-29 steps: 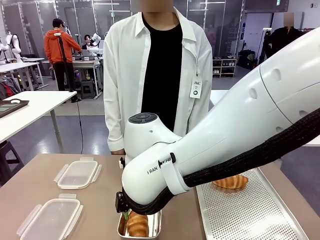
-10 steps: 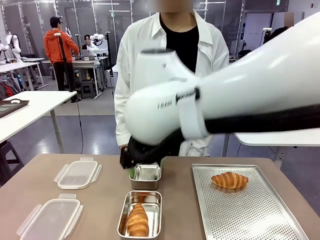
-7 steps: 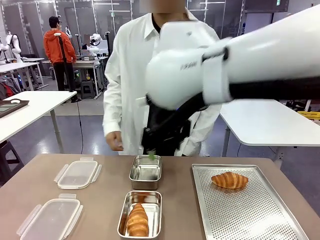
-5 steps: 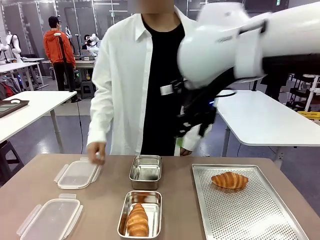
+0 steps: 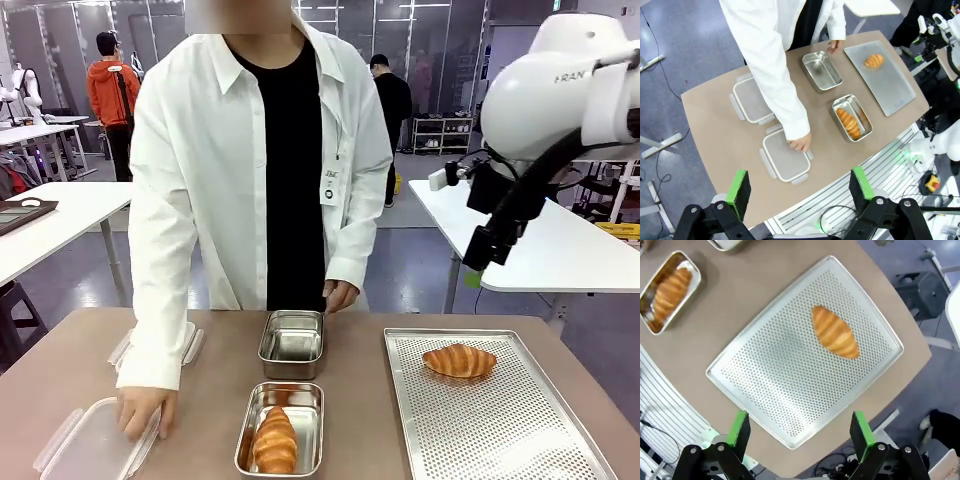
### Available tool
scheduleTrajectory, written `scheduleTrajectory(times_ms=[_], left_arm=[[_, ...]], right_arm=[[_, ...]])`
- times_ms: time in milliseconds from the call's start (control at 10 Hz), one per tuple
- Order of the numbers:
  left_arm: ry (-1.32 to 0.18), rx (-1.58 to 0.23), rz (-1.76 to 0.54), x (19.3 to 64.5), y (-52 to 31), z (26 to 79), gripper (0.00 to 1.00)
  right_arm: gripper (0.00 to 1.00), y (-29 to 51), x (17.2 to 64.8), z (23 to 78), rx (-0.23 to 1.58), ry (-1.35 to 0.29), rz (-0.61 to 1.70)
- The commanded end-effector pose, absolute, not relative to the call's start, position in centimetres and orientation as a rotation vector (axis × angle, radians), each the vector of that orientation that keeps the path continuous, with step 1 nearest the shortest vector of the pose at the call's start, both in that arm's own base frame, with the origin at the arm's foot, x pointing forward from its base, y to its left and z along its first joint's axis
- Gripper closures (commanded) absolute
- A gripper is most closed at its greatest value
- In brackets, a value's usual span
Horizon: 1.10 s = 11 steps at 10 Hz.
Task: Place the bread into the airtight container.
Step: Pick up a Butter Roll and place it into an empty Airtight Container.
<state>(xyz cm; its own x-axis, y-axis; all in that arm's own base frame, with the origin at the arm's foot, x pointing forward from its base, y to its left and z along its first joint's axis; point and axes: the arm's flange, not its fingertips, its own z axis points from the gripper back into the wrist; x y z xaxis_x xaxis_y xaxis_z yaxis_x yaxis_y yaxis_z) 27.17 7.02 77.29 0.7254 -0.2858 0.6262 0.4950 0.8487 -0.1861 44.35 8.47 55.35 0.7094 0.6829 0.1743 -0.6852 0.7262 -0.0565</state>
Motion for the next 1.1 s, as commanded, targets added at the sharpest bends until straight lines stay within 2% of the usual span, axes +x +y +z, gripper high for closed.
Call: scheduleTrajectory(times_ms=[0, 100, 700, 800, 900, 1000], left_arm=[[-0.624, -0.363, -0.463, 27.1, 7.0, 77.3, 0.00], [-0.624, -0.363, -0.463, 27.1, 7.0, 77.3, 0.00], [-0.624, -0.363, -0.463, 27.1, 7.0, 77.3, 0.00], [-0.624, -0.363, -0.463, 27.1, 7.0, 77.3, 0.00], [-0.624, -0.363, -0.463, 27.1, 7.0, 77.3, 0.00], [-0.624, -0.363, -0.463, 27.1, 7.0, 77.3, 0.00]], right_arm=[[0.00, 7.3, 43.1, 54.9, 0.005, -0.209, 0.751], [0.00, 8.5, 44.4, 55.3, 0.013, -0.188, 0.759], [0.00, 8.3, 44.1, 55.3, 0.011, -0.189, 0.760], [0.00, 7.4, 43.7, 55.4, -0.040, -0.011, 1.078], [0.00, 6.4, 44.5, 55.0, -0.147, 0.008, 1.295], [0.00, 4.8, 45.4, 53.5, -0.221, -0.034, 1.733]])
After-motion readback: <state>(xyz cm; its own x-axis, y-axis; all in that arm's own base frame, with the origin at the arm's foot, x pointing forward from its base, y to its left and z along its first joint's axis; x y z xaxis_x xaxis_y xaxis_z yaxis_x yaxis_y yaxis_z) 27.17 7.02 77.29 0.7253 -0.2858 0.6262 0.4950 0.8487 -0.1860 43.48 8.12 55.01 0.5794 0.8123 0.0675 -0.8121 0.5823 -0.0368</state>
